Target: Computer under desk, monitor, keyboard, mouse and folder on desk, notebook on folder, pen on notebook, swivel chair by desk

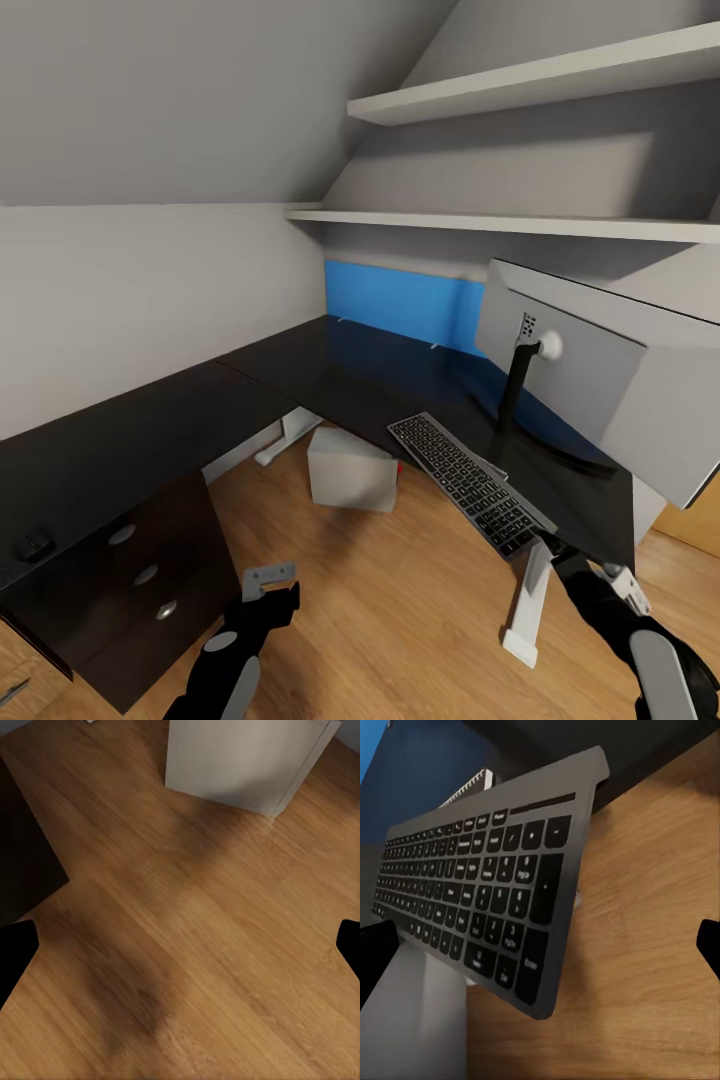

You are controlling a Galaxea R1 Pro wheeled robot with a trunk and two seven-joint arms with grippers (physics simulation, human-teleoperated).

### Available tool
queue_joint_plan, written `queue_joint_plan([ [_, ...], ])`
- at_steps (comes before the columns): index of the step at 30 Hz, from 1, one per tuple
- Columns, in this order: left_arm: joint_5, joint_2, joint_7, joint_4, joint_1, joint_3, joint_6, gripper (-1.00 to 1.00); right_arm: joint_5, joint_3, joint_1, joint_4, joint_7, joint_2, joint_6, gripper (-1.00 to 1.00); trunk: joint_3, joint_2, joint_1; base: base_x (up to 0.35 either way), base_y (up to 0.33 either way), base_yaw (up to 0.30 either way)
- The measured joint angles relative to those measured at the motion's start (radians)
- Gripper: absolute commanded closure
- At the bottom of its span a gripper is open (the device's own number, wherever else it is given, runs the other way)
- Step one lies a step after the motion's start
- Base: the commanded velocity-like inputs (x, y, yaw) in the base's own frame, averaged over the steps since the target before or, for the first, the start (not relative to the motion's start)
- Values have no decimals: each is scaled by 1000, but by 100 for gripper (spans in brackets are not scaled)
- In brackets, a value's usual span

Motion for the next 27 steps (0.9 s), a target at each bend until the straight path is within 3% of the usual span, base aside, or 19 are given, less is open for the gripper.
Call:
queue_joint_plan([
  [8,0,0,0,1,0,-1,0,-100,-57,-15,0,81,65,-30,21,-100,0,0,0,0,0,0],
  [17,0,0,0,1,0,-2,0,-100,-130,-16,0,175,145,-74,22,-100,-28,-63,34,0,0,0],
  [27,-1,-1,-1,1,0,-2,0,-100,-151,-14,0,193,170,-82,10,-100,-60,-133,73,0,0,0],
])
